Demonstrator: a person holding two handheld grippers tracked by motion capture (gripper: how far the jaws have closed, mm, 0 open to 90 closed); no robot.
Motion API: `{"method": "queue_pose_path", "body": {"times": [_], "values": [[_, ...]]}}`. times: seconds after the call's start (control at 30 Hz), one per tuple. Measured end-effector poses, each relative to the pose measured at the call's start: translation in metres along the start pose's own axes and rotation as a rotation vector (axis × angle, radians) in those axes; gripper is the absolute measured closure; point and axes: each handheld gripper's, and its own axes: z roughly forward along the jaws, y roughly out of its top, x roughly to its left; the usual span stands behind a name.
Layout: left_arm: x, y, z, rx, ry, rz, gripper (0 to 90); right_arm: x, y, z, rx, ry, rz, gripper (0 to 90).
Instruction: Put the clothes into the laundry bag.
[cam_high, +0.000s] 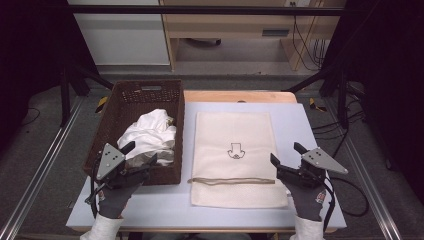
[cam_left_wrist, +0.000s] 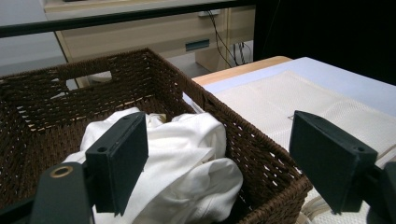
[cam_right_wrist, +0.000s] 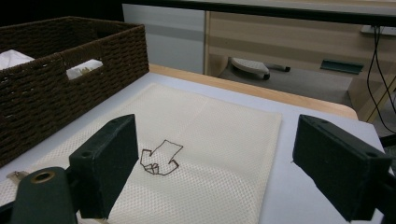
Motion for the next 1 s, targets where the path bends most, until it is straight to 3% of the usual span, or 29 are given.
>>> {"method": "queue_pose_path", "body": {"times": [0.17, 0.37, 0.53, 0.73, 1.0], "values": [[-0.004, 0.003, -0.001, -0.006, -0.008, -0.004, 20.1, 0.003, 0.001, 0.0, -0.004, 0.009, 0.003, 13.5], [-0.017, 0.003, 0.002, 0.001, -0.049, 0.024, 28.3, 0.009, 0.002, 0.005, 0.015, 0.027, 0.002, 14.7], [-0.039, 0.003, 0.008, 0.013, -0.123, 0.059, 38.5, 0.015, 0.0, 0.011, 0.034, 0.053, -0.007, 17.6], [-0.059, 0.001, 0.014, 0.013, -0.195, 0.067, 54.3, 0.023, -0.003, 0.019, 0.049, 0.087, -0.012, 21.3], [-0.089, -0.016, 0.041, 0.122, -0.279, 0.094, 72.0, 0.038, -0.009, 0.033, 0.103, 0.126, -0.04, 27.5]]}}
